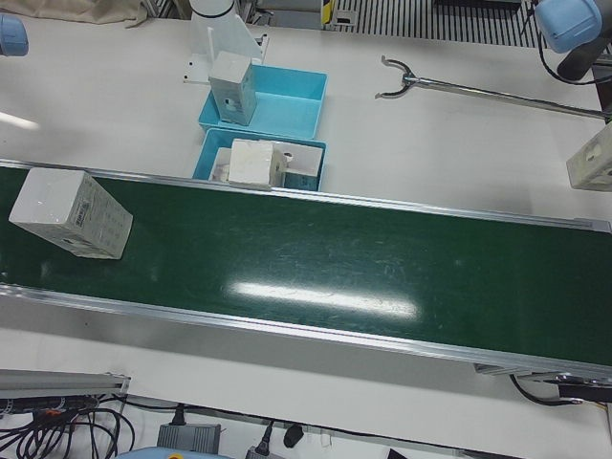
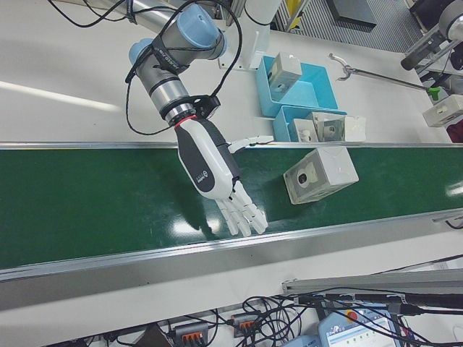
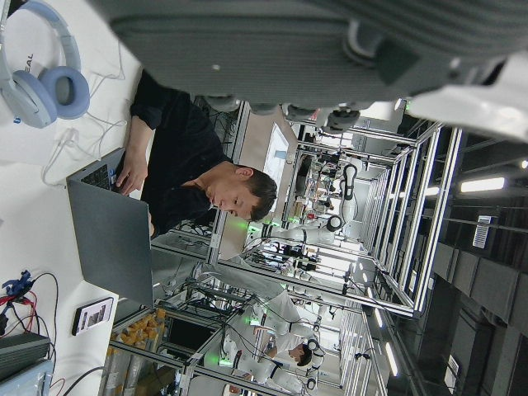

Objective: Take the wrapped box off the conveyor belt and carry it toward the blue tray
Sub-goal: 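Move the right hand along the belt toward the white wrapped box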

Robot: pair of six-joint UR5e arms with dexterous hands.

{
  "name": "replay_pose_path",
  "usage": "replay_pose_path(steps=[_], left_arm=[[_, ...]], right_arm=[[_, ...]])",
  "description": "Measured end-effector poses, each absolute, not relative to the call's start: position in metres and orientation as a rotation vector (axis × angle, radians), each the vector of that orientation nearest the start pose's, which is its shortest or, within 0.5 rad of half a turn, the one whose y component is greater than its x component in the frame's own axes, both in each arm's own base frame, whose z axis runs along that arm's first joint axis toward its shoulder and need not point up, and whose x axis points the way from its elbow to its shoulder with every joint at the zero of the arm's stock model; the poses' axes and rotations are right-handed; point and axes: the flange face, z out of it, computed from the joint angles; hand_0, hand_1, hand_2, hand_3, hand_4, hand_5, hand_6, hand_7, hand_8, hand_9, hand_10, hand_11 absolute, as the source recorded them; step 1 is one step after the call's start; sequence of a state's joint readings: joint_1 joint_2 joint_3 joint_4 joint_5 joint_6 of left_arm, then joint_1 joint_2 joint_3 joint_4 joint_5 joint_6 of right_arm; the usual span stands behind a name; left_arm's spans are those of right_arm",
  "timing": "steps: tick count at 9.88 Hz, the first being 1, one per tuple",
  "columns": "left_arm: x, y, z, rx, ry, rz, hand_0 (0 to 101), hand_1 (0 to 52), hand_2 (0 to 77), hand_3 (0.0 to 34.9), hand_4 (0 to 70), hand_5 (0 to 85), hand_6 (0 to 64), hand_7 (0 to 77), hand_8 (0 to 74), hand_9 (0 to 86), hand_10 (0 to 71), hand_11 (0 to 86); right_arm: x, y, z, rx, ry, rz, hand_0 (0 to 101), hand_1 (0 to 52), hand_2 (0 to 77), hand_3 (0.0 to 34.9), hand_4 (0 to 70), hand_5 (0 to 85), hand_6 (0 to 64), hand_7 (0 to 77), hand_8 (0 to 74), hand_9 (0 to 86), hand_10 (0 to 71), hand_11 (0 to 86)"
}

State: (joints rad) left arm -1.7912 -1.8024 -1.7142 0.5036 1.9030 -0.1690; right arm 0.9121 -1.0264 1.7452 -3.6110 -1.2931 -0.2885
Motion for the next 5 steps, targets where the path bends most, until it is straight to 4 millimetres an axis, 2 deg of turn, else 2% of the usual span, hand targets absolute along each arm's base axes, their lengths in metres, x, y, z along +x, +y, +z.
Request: replay_pose_path(steps=[1, 3, 4, 5], left_arm=[[-0.2171, -0.5079, 0.5434, -0.345, 2.104, -2.405, 0, 0.0, 1.1, 0.0, 0.0, 1.1, 0.0, 0.0, 0.0, 0.0, 0.0, 0.0], [-0.2171, -0.5079, 0.5435, -0.345, 2.104, -2.405, 0, 0.0, 0.5, 0.0, 0.0, 1.1, 0.0, 0.0, 0.0, 0.0, 0.0, 0.0], [-0.2171, -0.5079, 0.5434, -0.345, 2.104, -2.405, 0, 0.0, 0.5, 0.0, 0.0, 1.1, 0.0, 0.5, 0.0, 0.0, 0.5, 0.0], [-0.2171, -0.5079, 0.5434, -0.345, 2.104, -2.405, 0, 0.0, 0.5, 0.0, 0.0, 1.1, 0.0, 0.5, 0.0, 0.0, 0.5, 0.0]], right_arm=[[-0.2620, -0.5982, 0.3391, 0.205, 2.801, -2.099, 43, 11.5, 14.7, 3.1, 1.1, 4.4, 0.0, 0.5, 2.7, 2.2, 0.0, 1.6], [-0.2659, -0.5968, 0.3375, 0.193, 2.804, -2.095, 43, 11.5, 14.7, 3.1, 1.1, 4.4, 0.0, 0.5, 2.7, 2.2, 0.0, 1.6], [-0.2684, -0.5959, 0.3370, 0.194, 2.805, -2.094, 46, 15.8, 16.9, 0.0, 2.7, 2.2, 0.0, 0.5, 4.4, 1.6, 0.0, 1.6], [-0.2708, -0.5956, 0.3361, 0.196, 2.807, -2.093, 46, 15.3, 16.9, 0.0, 2.7, 1.6, 0.0, 0.5, 4.4, 1.6, 0.0, 1.6]])
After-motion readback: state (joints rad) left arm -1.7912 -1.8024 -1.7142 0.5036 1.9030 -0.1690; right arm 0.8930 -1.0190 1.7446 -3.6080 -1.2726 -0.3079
